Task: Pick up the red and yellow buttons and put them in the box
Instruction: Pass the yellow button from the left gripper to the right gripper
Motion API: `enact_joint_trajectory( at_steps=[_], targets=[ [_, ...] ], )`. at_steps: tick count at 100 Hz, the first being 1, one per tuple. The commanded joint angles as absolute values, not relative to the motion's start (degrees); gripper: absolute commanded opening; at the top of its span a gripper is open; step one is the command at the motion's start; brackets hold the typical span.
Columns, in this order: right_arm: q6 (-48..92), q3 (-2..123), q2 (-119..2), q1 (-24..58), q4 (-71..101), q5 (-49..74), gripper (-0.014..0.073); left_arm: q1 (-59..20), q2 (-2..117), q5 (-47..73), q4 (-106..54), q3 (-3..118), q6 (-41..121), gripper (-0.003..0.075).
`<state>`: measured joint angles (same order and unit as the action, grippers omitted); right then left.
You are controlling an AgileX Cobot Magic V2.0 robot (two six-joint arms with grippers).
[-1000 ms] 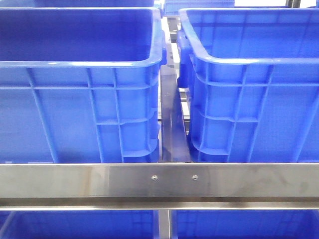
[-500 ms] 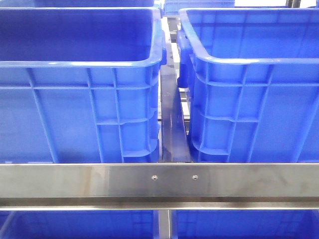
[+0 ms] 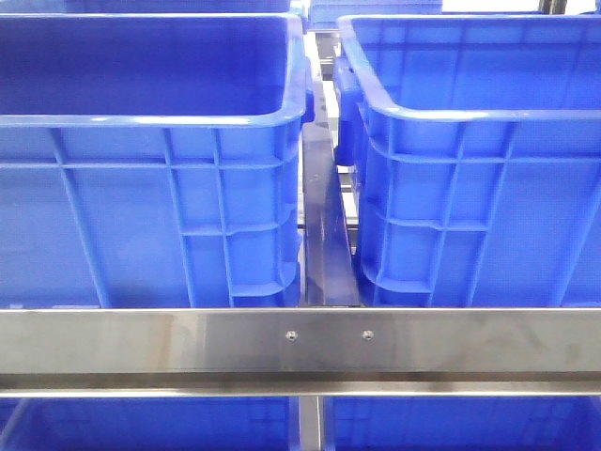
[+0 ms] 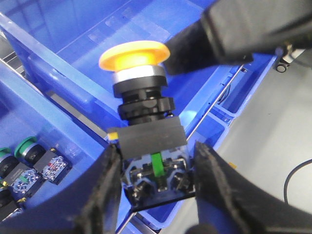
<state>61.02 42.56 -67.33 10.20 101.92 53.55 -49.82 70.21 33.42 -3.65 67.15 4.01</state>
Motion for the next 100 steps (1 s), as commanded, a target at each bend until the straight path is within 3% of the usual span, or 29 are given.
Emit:
enact_joint_trajectory(
  at_steps=[1,37,44,64,71,80,92,100],
  targets=[
    [61.1,45.4,-67.1,12.1,110.0,53.9,0.0607,-50.3,68.4,28.9,-3.9,69.0,3.7,0.0009],
    [61.1,50.4,-71.9,15.9,109.9,53.6,0.0585,-50.3,68.4,28.9,-3.9,69.0,3.7,0.0009],
    [61.1,50.5,-72.5,16.3,110.0,53.6,0.0505,-50.3,68.4,28.9,-3.9,69.0,3.7,0.0009],
    [61.1,50.5,-73.1,16.3,109.9,53.6,0.0138,-50.3,68.4,28.9,-3.9,69.0,3.7,0.0013],
    [61.1,50.5,-73.1,16.3,109.9,53.8,0.0076,-50.3,68.4,28.9,-3.9,69.0,3.7,0.0013],
    [61.1,50.5,-73.1,16.3,109.9,54.0,0.0064,-50.3,68.4,28.9,-3.9,69.0,3.7,0.0019],
    [61.1,50.5,-73.1,16.3,109.9,54.0,0.0064,-50.3,68.4,29.1,-3.9,69.0,3.7,0.0111],
    [61.2,50.5,-73.1,16.3,109.3,54.0,0.0064,-50.3,68.4,29.1,-3.9,69.0,3.7,0.0251]
  ],
)
